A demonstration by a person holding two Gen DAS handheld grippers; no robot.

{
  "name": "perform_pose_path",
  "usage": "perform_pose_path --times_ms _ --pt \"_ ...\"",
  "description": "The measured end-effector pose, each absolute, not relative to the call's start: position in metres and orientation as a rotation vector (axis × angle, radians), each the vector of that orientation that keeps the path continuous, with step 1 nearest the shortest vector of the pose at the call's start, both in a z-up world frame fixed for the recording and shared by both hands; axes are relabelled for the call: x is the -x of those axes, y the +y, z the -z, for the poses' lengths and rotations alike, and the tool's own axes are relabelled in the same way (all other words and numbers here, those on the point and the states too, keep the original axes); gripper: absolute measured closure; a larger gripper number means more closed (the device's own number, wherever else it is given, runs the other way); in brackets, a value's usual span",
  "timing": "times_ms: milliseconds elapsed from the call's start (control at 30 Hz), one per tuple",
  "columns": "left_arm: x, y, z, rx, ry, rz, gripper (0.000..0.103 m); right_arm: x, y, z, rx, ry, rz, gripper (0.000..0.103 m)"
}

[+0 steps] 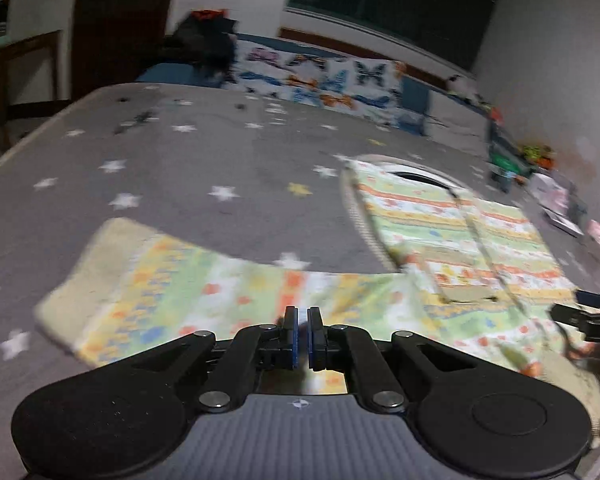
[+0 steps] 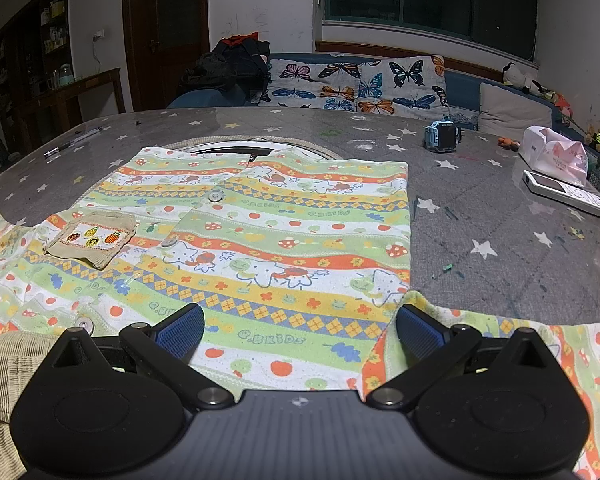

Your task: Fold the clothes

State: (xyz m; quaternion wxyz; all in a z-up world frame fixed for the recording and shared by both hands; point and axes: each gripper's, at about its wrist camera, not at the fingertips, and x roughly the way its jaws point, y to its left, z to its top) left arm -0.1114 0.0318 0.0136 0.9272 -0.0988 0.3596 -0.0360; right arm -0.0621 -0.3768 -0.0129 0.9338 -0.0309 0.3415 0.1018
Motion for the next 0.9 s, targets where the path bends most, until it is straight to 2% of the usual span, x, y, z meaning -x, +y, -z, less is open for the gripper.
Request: perform_pose_path --times_ms 300,533,667,833,900 --pt "0.132 0.077 -0.026 0.229 0.716 -0.158 0.095 0.062 -0.376 0.013 0.067 0.699 -0.207 0.0" --pt "0.135 0.094 -0.018 0.241 0.716 -0.301 0.073 0.062 -0.376 0.013 0.067 0.699 -0.207 0.0" --pt "0.136 0.101 -0.015 0.249 0.71 -0.361 0.072 0.062 -0.376 0.013 0.067 0.699 -0.207 0.0" --pt "0.131 0.098 -0.015 0.24 0.708 -0.367 0.074 0.062 -0.376 0.013 0.067 0.699 -0.207 0.0" --pt "0.131 0.098 -0.014 0.255 0.703 -0.355 0.087 0.062 -0.376 0.013 0.067 0.699 -0.207 0.0"
